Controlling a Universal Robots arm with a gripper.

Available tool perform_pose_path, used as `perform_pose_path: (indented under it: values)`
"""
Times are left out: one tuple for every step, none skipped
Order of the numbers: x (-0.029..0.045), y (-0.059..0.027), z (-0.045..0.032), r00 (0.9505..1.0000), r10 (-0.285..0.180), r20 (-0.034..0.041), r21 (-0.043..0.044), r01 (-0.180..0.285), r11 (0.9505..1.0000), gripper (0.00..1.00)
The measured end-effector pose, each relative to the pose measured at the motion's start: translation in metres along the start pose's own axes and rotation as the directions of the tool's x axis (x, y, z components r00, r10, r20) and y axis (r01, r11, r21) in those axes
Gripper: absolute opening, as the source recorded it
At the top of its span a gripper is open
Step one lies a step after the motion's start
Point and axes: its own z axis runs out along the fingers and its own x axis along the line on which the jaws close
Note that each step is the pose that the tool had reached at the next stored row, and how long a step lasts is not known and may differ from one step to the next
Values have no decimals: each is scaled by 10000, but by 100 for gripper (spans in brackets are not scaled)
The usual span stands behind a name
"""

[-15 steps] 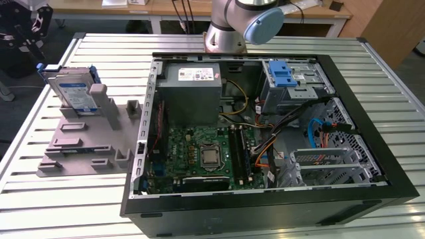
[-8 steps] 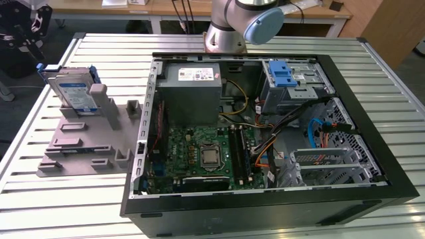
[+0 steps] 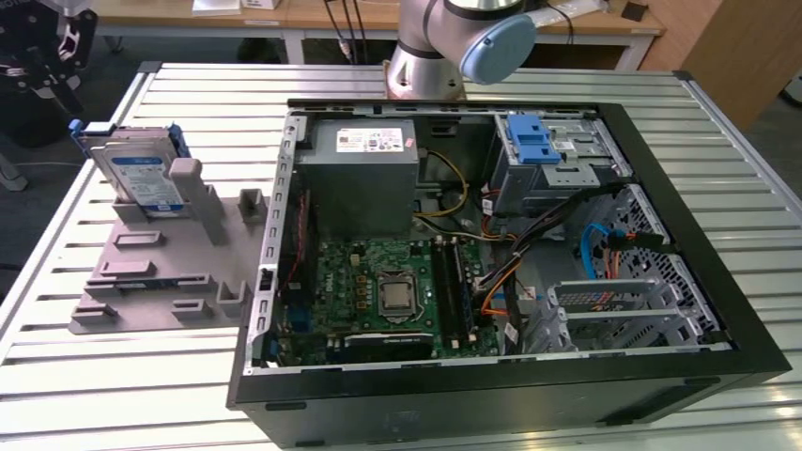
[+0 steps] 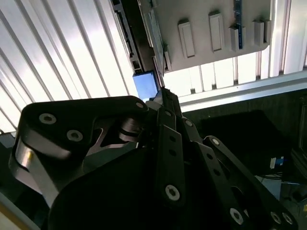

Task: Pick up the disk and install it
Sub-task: 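Pick up the disk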

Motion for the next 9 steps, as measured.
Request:
perform_pose_path:
  values:
    - [0,0,0,9999,-135,-5,-3,135,9999,11]
    - [0,0,0,9996,-274,-11,-6,274,9996,11]
    - [0,0,0,9991,-414,-19,-10,414,9991,11]
    - [0,0,0,9985,-549,-23,-13,549,9985,11]
    - [0,0,0,9976,-693,-28,-17,693,9976,11]
    - [0,0,0,9964,-847,-34,-20,847,9964,11]
    - [0,0,0,9948,-1014,-39,-25,1014,9948,11]
    - [0,0,0,9932,-1164,-45,-29,1163,9932,11]
    - [0,0,0,9915,-1304,-49,-32,1304,9915,11]
